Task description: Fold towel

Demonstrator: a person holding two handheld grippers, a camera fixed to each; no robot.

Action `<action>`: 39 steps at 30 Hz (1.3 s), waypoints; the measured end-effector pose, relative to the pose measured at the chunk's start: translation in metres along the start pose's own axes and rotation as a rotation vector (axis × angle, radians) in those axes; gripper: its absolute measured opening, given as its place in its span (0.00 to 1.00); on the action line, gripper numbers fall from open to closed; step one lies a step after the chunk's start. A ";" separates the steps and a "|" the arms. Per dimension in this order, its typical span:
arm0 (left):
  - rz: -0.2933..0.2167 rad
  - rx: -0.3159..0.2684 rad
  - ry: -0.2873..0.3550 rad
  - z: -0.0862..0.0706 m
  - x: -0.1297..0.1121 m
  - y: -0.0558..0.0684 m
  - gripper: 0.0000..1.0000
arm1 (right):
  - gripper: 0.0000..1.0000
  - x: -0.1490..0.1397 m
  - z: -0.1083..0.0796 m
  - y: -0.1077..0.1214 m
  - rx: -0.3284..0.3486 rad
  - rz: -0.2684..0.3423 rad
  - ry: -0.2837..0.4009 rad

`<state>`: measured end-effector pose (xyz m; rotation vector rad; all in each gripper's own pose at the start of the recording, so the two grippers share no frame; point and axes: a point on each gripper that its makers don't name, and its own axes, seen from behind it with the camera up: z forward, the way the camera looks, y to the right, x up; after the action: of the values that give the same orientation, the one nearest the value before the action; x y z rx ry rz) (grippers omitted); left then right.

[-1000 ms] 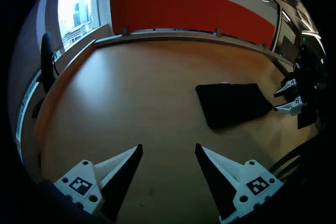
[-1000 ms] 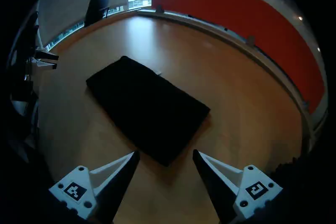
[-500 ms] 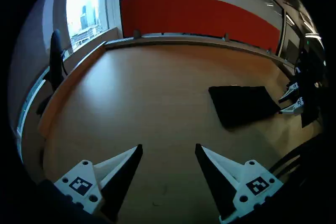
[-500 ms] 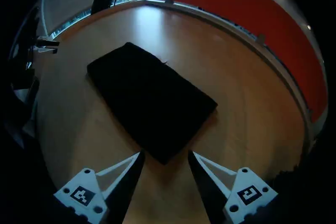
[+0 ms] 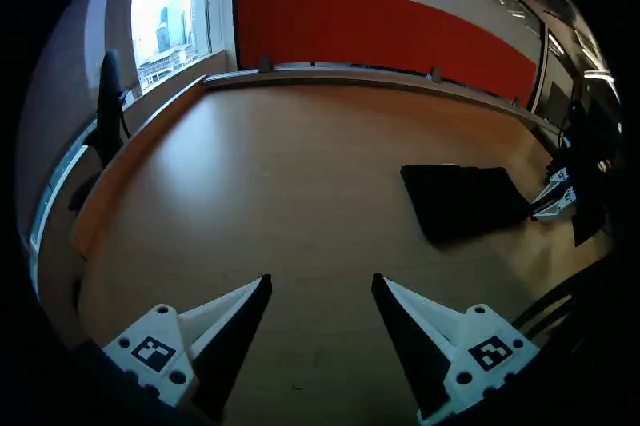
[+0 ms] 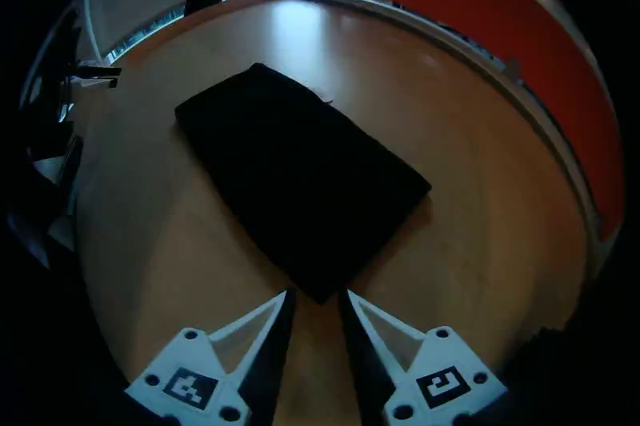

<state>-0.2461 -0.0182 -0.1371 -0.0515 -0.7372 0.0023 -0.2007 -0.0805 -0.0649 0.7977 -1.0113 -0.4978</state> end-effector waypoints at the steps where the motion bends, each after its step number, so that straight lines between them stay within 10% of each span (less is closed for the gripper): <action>1: 0.001 -0.001 0.000 0.000 0.000 0.000 0.93 | 0.29 0.000 0.000 0.000 0.001 0.000 0.000; 10: 0.005 -0.001 -0.004 -0.001 -0.001 -0.001 0.93 | 0.05 0.004 0.001 -0.001 0.010 0.006 0.003; 39: 0.000 -0.005 0.008 -0.001 -0.001 -0.001 0.93 | 0.05 0.073 -0.052 0.004 -0.040 -0.039 0.127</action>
<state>-0.2460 -0.0194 -0.1381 -0.0557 -0.7292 0.0000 -0.1210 -0.1103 -0.0369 0.8041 -0.8675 -0.4931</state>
